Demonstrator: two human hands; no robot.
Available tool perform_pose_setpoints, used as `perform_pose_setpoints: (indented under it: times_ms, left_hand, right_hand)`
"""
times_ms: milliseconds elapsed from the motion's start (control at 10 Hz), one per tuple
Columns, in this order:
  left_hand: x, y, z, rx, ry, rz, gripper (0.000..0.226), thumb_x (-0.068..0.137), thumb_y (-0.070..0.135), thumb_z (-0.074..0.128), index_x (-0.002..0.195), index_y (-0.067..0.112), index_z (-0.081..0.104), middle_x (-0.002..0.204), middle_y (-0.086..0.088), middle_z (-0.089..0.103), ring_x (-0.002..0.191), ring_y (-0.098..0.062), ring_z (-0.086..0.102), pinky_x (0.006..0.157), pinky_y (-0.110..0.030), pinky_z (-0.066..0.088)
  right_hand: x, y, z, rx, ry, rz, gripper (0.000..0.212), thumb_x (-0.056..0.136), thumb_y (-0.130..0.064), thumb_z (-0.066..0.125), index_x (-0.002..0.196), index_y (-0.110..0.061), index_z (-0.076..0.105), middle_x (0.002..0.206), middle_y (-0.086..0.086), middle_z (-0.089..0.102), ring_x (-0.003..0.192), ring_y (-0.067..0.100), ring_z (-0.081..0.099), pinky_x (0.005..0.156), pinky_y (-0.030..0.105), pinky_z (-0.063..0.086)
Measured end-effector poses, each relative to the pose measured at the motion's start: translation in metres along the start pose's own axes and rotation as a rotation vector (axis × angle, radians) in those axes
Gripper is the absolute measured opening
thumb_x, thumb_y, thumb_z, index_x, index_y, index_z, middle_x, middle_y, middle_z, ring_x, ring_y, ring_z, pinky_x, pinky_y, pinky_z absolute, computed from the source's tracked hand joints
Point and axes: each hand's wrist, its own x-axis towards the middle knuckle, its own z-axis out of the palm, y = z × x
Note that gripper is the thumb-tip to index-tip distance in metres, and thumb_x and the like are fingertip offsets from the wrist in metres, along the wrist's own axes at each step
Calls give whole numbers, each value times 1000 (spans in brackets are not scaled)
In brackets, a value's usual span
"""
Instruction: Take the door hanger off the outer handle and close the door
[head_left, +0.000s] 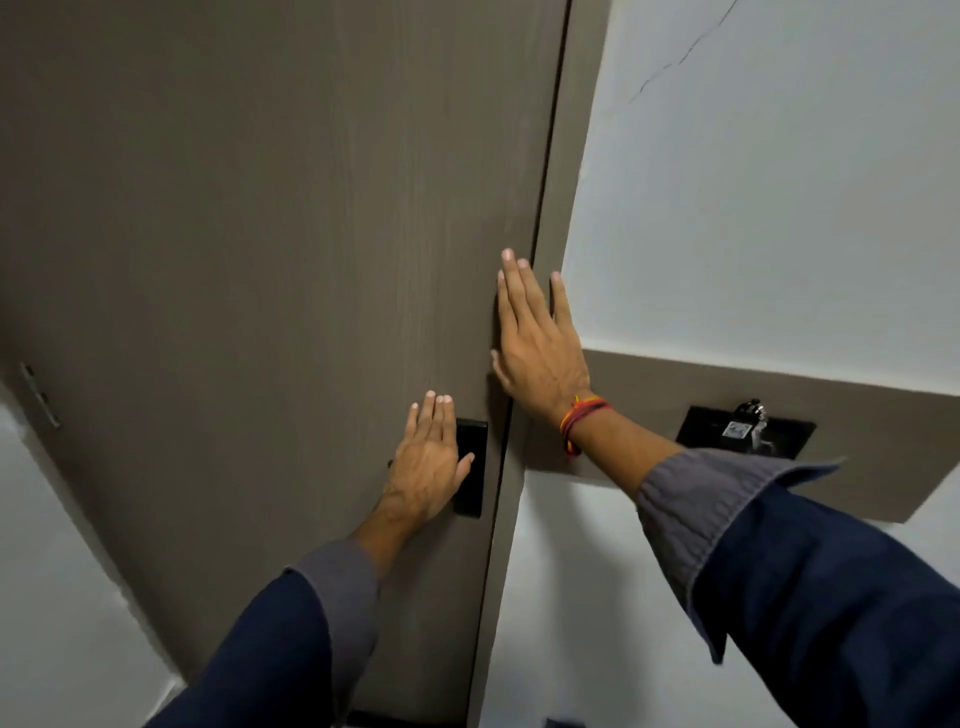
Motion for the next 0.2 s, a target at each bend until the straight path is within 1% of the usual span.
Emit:
perform_pose_setpoints:
  times_ms: [100, 200]
  left_hand:
    - [22, -20, -47, -114, 175, 28, 89, 102, 51, 45, 160, -3, 5, 169, -24, 6, 158, -36, 4, 129, -51, 10]
    - [58, -25, -120, -148, 354, 57, 87, 102, 51, 44, 161, -1, 6, 170, -20, 5, 159, -32, 5, 129, -50, 10]
  right_hand:
    - [12, 14, -29, 125, 33, 73, 92, 99, -41, 56, 166, 4, 11, 176, 22, 0, 164, 36, 5, 132, 57, 16]
    - [29, 44, -70, 159, 35, 115, 89, 104, -46, 53, 167, 1, 9, 176, 21, 0, 164, 36, 6, 133, 53, 17]
